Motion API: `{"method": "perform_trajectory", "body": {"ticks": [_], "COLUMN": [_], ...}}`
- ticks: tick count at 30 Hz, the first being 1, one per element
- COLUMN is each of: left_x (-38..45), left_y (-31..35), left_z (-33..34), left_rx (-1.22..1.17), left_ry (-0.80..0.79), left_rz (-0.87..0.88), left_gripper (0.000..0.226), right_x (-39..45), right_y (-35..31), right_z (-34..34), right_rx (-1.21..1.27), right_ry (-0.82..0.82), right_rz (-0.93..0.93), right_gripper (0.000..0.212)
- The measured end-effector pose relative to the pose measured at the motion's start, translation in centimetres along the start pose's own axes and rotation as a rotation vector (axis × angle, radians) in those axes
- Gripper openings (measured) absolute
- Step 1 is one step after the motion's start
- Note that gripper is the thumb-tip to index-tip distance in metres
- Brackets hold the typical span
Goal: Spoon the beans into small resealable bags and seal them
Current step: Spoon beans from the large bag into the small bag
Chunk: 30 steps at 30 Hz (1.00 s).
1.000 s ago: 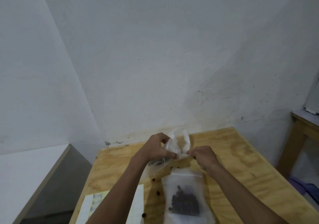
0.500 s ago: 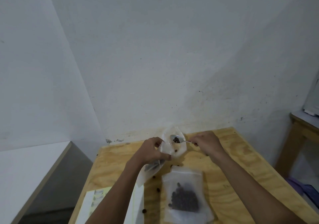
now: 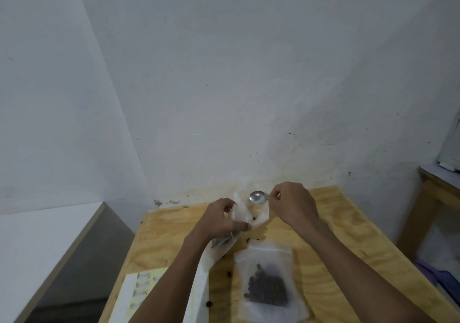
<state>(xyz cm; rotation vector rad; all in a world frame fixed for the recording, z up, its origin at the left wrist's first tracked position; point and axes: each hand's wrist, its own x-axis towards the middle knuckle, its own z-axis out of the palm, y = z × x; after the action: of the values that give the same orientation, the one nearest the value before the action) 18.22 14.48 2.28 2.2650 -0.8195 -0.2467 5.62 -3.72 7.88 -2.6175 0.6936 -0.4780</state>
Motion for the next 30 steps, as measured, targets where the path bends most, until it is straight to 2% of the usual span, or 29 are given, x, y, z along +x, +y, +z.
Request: {"method": "perform_trajectory", "body": {"ticks": [5, 9, 15, 19, 23, 27, 30], "left_x": [0.1, 0.7, 1.6, 2.3, 2.8, 3.4, 3.4], "left_y": [0.2, 0.6, 1.9, 3.0, 3.7, 3.8, 3.7], "left_z": [0.0, 0.1, 0.4, 0.4, 0.4, 0.1, -0.1], "left_rx": [-0.016, -0.028, -0.062, -0.136, -0.177, -0.216, -0.211], "left_ry": [0.005, -0.001, -0.012, -0.010, -0.039, -0.081, -0.091], "left_rz": [0.012, 0.023, 0.060, 0.056, 0.034, 0.000, -0.027], "left_gripper": [0.077, 0.081, 0.079, 0.064, 0.070, 0.051, 0.060], "right_x": [-0.2, -0.4, -0.2, 0.3, 0.2, 0.3, 0.4], "right_y": [1.8, 2.3, 2.7, 3.2, 3.6, 3.9, 4.2], "right_z": [3.8, 6.0, 6.1, 6.2, 7.1, 7.5, 7.9], "right_rx": [-0.131, -0.133, 0.055, 0.176, 0.323, 0.409, 0.430], "right_ry": [-0.040, -0.031, -0.092, -0.175, -0.175, -0.182, -0.202], "right_rz": [0.037, 0.021, 0.078, 0.142, 0.171, 0.201, 0.234], "right_gripper": [0.019, 0.025, 0.024, 0.021, 0.019, 0.017, 0.015]}}
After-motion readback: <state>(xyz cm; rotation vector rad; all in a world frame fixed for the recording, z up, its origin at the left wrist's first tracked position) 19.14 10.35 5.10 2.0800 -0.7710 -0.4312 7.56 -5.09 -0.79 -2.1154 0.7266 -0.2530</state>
